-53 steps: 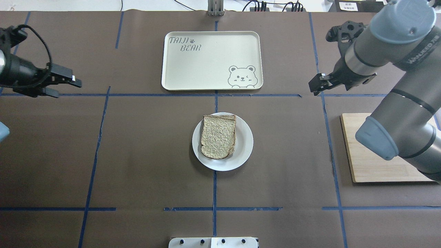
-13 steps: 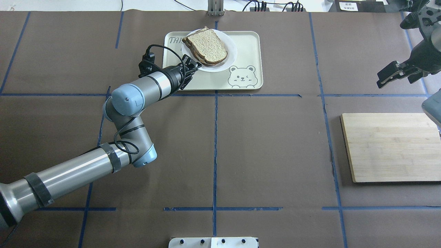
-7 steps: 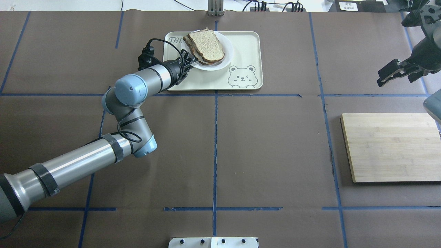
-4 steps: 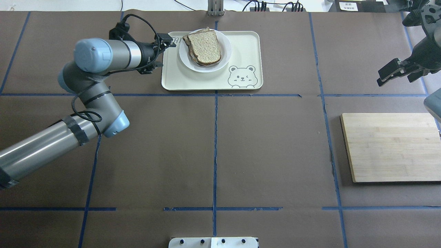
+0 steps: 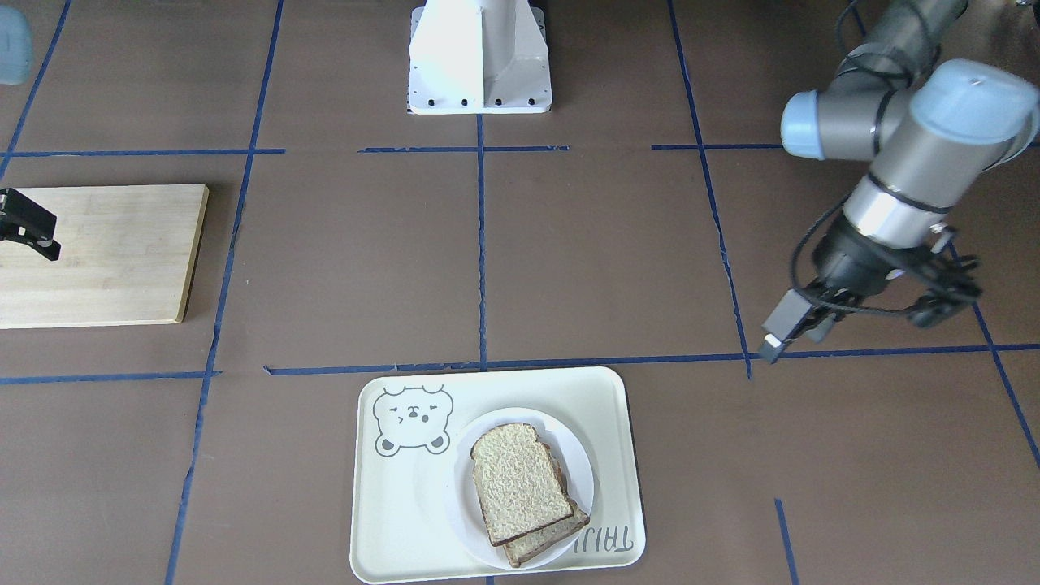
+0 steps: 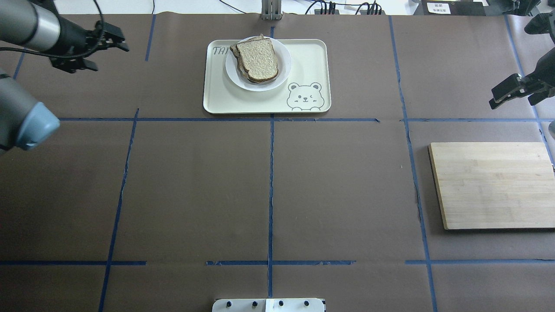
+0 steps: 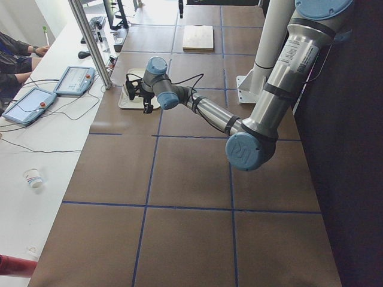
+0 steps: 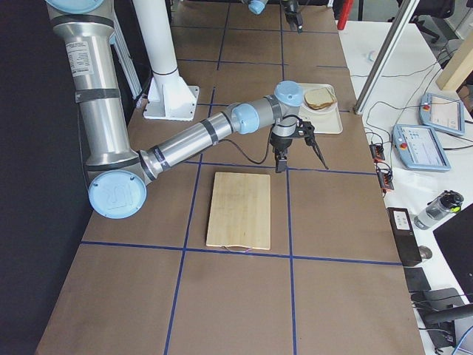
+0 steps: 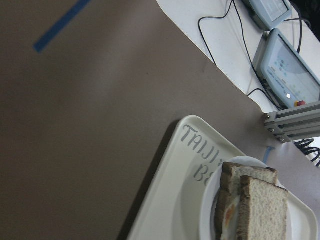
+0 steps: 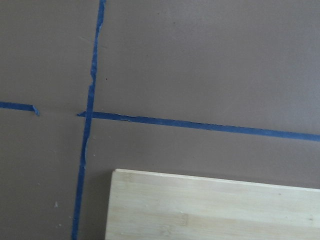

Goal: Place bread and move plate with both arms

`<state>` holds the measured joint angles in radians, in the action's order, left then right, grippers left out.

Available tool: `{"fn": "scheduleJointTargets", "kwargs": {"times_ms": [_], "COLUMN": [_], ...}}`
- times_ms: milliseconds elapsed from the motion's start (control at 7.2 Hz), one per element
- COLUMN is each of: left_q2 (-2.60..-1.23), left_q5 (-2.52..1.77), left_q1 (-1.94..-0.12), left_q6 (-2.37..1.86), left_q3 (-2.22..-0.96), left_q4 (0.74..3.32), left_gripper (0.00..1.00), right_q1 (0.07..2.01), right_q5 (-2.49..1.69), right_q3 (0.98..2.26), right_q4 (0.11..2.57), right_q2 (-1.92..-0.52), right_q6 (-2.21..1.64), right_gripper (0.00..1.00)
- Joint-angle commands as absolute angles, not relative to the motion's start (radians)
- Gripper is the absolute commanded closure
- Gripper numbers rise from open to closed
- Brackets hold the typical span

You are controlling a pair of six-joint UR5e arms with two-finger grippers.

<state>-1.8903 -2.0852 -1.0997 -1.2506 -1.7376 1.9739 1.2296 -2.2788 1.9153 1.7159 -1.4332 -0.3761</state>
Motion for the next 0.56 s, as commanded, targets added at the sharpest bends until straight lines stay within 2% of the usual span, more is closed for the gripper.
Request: {"fn": "scheduleJointTargets", "kwargs": {"times_ms": [0, 417], "left_q2": [-1.697, -1.645], "left_q5": [-2.125, -2.21], "left_q1": [-1.239, -1.464], "left_q6": [-0.743, -0.123], "left_q3": [-1.922, -1.878], "left_q4": [1.702, 1.446], "left_gripper": [0.0, 0.0], "right_q1": [1.343, 1.532], "right_q5": [-2.292, -2.379], "right_q3": [1.901, 1.755], "right_q4": [1.717, 1.715], "right_q2": [-1.52, -1.598], "right_q6": [-0.185, 0.056], "right_gripper": [0.0, 0.0]}}
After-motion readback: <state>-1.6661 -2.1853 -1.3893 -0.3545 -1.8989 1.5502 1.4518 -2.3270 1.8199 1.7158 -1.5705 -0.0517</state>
